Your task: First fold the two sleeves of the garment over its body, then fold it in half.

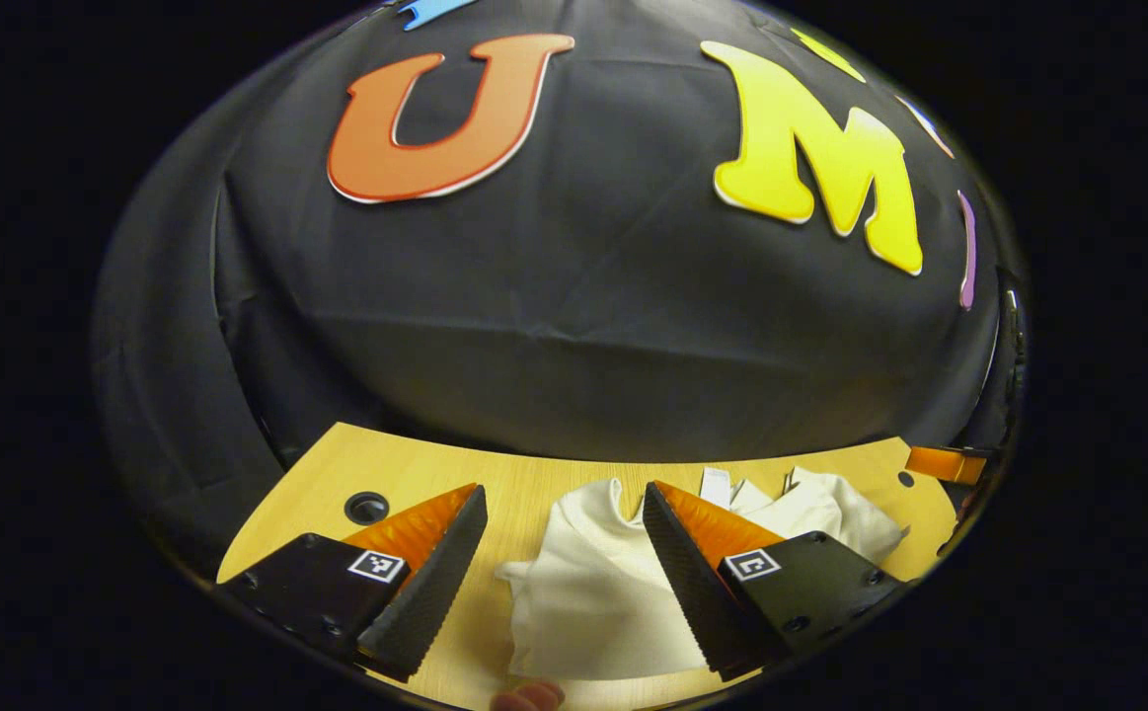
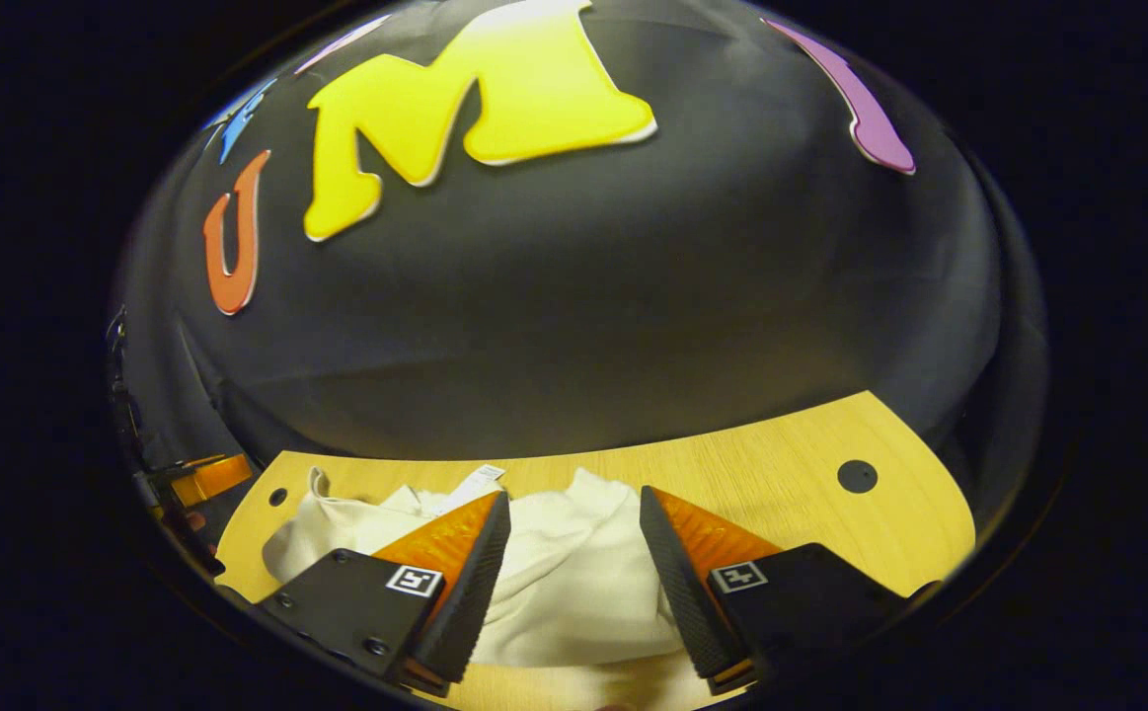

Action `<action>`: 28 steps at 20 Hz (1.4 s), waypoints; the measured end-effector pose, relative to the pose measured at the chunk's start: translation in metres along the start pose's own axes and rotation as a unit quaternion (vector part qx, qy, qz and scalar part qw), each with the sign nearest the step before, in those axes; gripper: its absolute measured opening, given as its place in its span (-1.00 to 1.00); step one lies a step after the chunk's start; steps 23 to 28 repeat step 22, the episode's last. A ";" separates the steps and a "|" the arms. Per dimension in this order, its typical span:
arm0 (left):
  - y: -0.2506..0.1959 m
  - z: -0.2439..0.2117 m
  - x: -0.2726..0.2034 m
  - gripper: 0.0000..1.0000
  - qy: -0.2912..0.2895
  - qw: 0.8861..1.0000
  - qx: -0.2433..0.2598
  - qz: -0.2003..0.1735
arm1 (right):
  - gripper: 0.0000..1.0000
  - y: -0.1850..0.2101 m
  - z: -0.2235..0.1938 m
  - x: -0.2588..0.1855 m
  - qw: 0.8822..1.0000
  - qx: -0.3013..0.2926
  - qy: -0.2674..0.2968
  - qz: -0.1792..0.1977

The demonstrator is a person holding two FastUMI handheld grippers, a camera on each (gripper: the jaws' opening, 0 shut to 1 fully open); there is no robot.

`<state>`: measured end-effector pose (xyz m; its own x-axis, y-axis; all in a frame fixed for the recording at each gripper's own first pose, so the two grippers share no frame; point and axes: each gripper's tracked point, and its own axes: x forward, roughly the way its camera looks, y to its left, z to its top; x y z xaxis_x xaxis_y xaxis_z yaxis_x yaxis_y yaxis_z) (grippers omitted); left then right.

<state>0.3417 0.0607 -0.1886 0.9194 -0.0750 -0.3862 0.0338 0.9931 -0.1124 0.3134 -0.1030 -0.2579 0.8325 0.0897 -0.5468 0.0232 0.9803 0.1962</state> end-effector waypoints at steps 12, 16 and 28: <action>-0.024 0.087 -0.174 0.99 -0.152 0.988 0.032 0.003 | 0.89 0.086 0.091 -0.257 0.977 -0.095 -0.194 0.006; -0.040 0.071 -0.224 0.99 -0.160 0.987 0.030 -0.001 | 0.86 0.099 0.072 -0.312 0.973 -0.105 -0.207 0.000; -0.060 0.032 -0.255 0.99 -0.154 0.987 0.043 -0.021 | 0.89 0.103 0.038 -0.341 0.976 -0.088 -0.200 0.006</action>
